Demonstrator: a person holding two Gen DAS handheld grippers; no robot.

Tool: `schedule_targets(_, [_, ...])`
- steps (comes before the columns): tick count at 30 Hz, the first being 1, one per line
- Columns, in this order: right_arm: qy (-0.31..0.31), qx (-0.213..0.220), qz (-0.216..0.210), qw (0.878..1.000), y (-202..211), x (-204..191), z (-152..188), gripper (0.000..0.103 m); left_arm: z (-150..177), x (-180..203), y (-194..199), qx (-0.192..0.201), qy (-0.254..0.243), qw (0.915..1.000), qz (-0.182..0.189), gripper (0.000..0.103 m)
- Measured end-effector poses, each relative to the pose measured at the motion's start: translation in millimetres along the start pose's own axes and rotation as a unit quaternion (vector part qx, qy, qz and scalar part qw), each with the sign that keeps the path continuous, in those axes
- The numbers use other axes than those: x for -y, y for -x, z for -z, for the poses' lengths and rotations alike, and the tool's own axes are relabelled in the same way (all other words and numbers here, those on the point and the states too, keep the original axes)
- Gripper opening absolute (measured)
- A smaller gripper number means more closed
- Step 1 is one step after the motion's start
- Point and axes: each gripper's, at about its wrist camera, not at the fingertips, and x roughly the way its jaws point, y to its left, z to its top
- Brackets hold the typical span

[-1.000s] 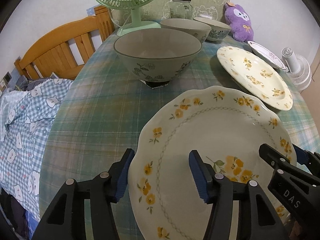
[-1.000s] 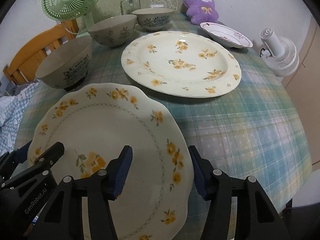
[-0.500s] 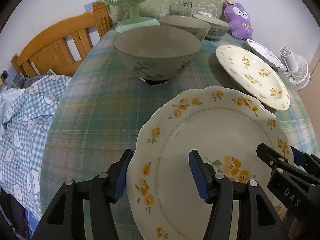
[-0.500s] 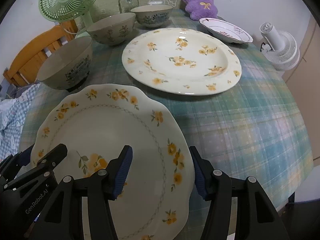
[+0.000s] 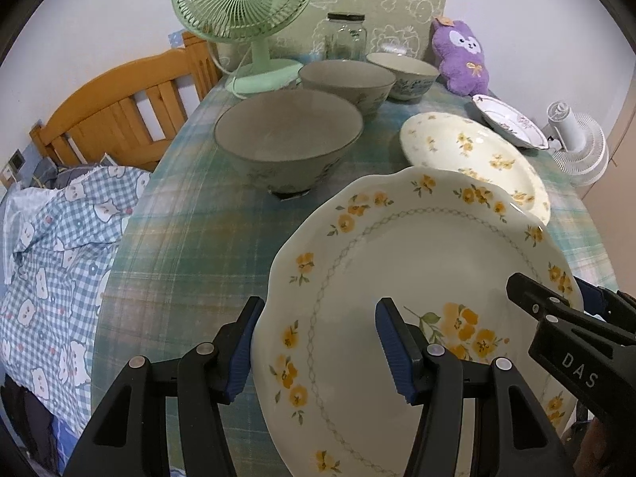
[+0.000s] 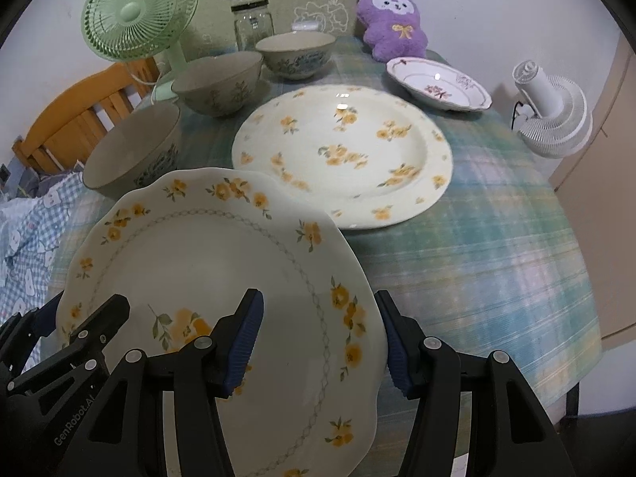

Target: Organize plates and bowls

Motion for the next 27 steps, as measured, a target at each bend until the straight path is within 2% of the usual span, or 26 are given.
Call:
schedule_targets(16, [0.009, 0.016, -0.005, 1.000, 19, 70, -19, 0.060, -11, 64, 18, 0.020, 0.004, 0.9998, -0.003, 0.057])
schedule_targets(27, [0.004, 0.018, 0.010, 1.000, 24, 130, -23, 0.060, -17, 121, 18, 0.025, 0.000, 0.9996, 0.009, 0.057])
